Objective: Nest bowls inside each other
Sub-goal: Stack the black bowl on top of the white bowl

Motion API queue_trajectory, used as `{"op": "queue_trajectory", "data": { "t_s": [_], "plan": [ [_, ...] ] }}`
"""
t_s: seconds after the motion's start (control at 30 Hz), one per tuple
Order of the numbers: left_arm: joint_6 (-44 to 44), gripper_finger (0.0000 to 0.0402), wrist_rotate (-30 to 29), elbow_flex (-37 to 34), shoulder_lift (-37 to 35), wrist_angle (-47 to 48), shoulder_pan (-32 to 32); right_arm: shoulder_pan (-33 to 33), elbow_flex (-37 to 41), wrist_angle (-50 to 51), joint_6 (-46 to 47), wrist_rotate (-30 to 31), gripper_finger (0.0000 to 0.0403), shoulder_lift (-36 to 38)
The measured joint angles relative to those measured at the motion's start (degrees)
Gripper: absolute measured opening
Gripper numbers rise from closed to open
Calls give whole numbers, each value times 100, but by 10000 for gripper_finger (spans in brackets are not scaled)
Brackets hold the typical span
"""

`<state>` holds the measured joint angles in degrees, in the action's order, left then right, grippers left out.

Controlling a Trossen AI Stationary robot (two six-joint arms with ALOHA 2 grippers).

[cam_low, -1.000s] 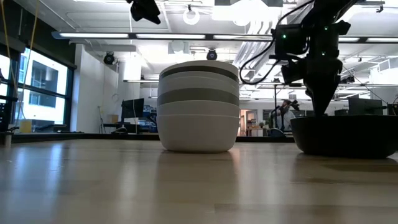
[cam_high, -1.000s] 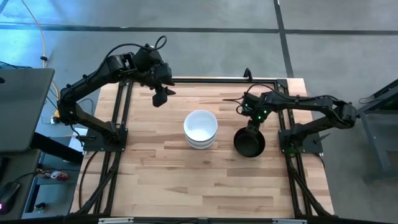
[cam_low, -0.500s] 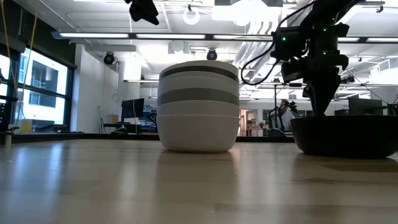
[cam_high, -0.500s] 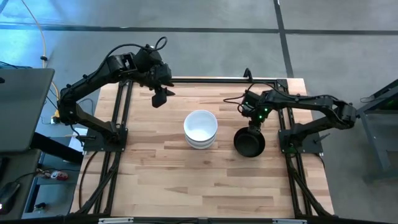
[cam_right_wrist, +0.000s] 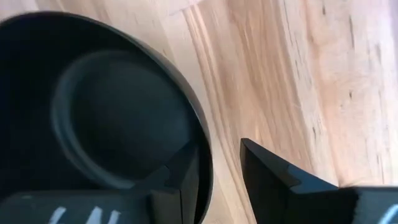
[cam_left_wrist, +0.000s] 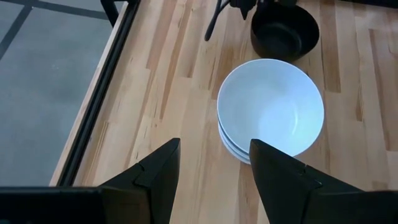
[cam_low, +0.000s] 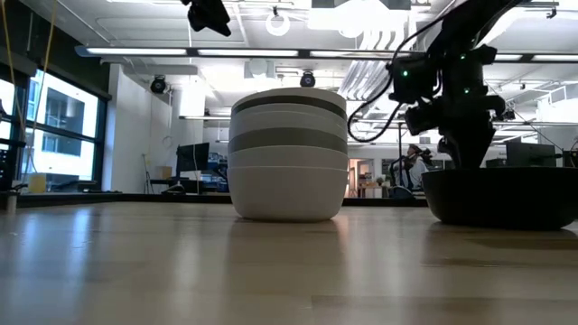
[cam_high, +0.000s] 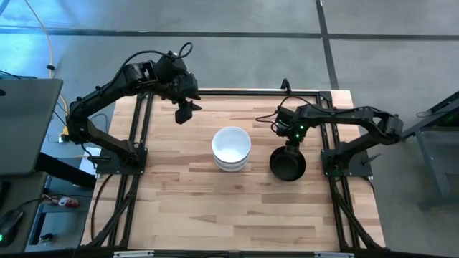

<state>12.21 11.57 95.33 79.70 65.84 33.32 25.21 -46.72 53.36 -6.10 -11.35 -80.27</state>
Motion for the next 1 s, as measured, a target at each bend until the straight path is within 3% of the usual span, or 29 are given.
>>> {"op": "queue_trajectory", "data": {
  "t_s": [0.23,0.5,0.8,1.0],
  "plan": [
    [-9,181,0,0,0,3,0,0,2,-127,23,15,97,-450],
    [-8,181,2,0,0,42,0,53,2,-268,113,-116,6,-486],
    [-4,181,1,0,0,39,0,350,-41,-258,771,-376,2,-178],
    [-4,181,2,0,0,37,0,622,-734,338,1276,-406,1,-57]
  ]
}}
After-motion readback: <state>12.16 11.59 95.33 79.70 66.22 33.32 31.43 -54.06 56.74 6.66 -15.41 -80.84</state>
